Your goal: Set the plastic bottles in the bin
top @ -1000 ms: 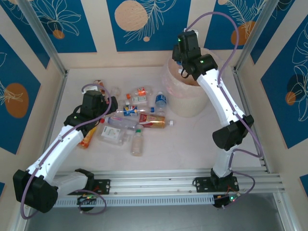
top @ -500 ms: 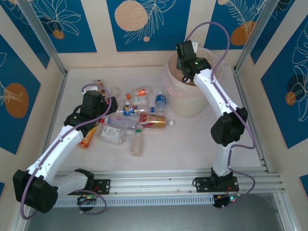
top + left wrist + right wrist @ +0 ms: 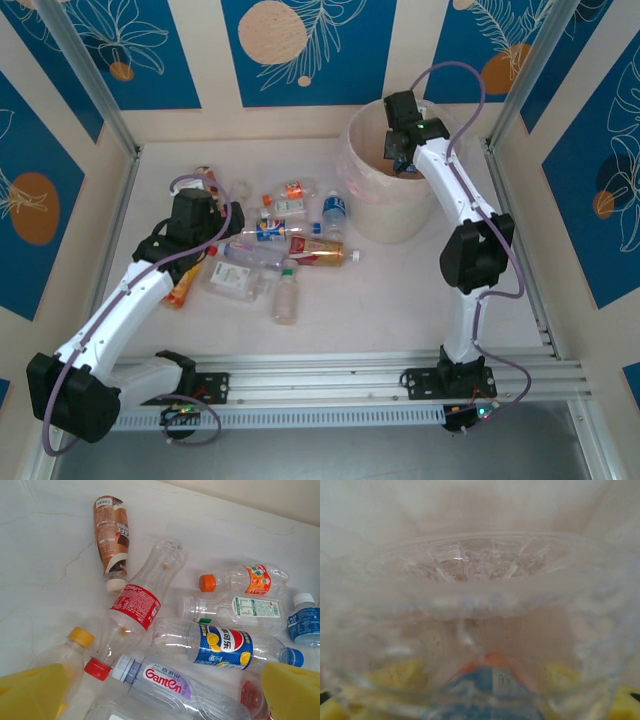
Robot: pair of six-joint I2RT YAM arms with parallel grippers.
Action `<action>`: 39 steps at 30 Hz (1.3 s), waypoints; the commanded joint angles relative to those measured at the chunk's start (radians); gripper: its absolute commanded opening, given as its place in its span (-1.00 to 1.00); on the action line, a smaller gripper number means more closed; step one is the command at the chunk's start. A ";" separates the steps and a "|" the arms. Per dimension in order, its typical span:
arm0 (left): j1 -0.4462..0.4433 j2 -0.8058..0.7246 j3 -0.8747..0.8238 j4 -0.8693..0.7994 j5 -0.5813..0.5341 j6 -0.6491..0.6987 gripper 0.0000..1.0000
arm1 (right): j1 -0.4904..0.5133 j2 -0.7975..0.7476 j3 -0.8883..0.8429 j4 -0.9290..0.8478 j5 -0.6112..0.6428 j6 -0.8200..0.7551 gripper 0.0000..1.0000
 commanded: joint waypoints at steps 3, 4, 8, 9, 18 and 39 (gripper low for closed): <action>0.005 -0.031 0.010 -0.019 -0.015 0.023 0.99 | -0.012 0.057 0.040 -0.075 -0.069 -0.002 -0.14; 0.005 -0.033 0.009 -0.019 -0.018 0.022 0.99 | -0.014 0.069 0.048 -0.085 -0.074 -0.004 -0.13; 0.004 -0.039 0.006 -0.022 -0.022 0.022 0.99 | -0.024 0.109 0.065 -0.112 -0.106 -0.009 -0.07; 0.004 -0.039 0.006 -0.023 -0.023 0.022 0.99 | -0.027 0.115 0.066 -0.114 -0.114 -0.008 -0.05; 0.004 -0.042 0.007 -0.020 -0.019 0.016 0.99 | -0.043 0.160 0.066 -0.130 -0.147 -0.004 0.31; 0.004 -0.032 0.024 -0.045 -0.020 0.015 0.99 | 0.002 0.095 0.168 -0.178 -0.089 -0.014 0.85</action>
